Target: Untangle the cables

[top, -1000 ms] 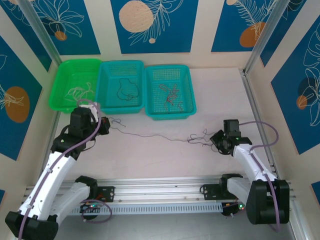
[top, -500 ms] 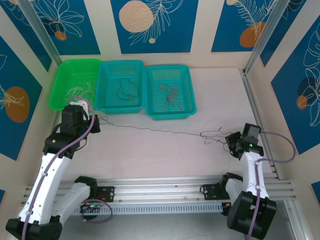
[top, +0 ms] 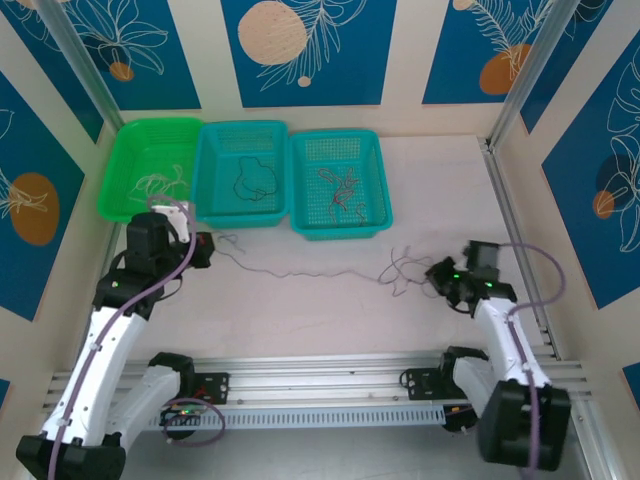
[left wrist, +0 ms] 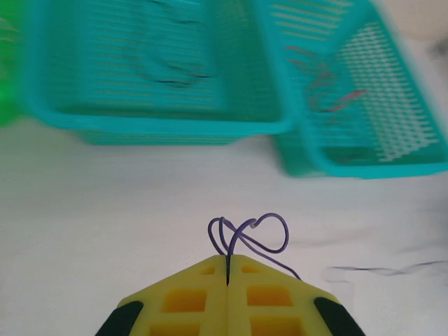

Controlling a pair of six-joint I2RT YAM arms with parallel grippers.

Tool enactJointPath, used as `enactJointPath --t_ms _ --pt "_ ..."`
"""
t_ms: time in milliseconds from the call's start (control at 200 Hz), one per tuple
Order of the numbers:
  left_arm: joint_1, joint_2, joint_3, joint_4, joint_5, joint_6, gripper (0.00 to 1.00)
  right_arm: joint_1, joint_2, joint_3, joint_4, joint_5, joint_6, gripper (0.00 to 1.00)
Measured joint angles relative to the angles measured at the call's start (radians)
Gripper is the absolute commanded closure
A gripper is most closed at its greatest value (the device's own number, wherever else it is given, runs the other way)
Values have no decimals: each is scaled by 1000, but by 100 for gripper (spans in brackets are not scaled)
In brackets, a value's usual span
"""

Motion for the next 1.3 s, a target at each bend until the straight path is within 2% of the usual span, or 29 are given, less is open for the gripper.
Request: enactJointPath --t_ms 60,130,165,190,230,250,355,460,560,715,840,985,1015,1080,1120,1295 --pt "-2 4 -58 93 106 -50 100 142 55 1 19 24 13 77" --pt "-5 6 -98 167 189 -101 100 230 122 1 26 52 29 67" --pt "-6 5 -102 187 215 -121 100 248 150 3 23 63 33 64" --pt "-8 5 -102 202 231 -134 100 255 165 5 19 71 34 57" --pt "-9 -1 -98 228 249 -149 100 260 179 13 2 83 35 54" --pt "-10 -3 -95 235 257 -158 100 261 182 20 -8 88 26 49" --pt "-12 -9 -43 248 283 -193 100 277 156 84 -49 111 -1 39" --pt "-13 -8 29 269 296 -228 100 345 78 163 -43 137 -56 38" --pt "-15 -5 88 299 301 -255 100 512 45 238 -11 191 -107 39" --pt "-19 19 157 322 304 -274 100 755 215 355 20 316 -106 40" --pt "-20 23 175 318 299 -274 100 881 444 399 6 468 -61 47" --pt "-20 14 190 282 279 -265 100 909 640 417 -50 598 10 60" --pt "-21 10 195 261 262 -257 100 908 661 417 -62 618 23 67" --pt "-21 -2 207 214 220 -242 100 907 680 417 -79 650 39 90" --pt "-21 -8 216 184 189 -231 100 905 681 417 -83 664 52 100" --pt "-21 -19 274 27 -15 -168 100 860 650 373 -79 697 88 100"
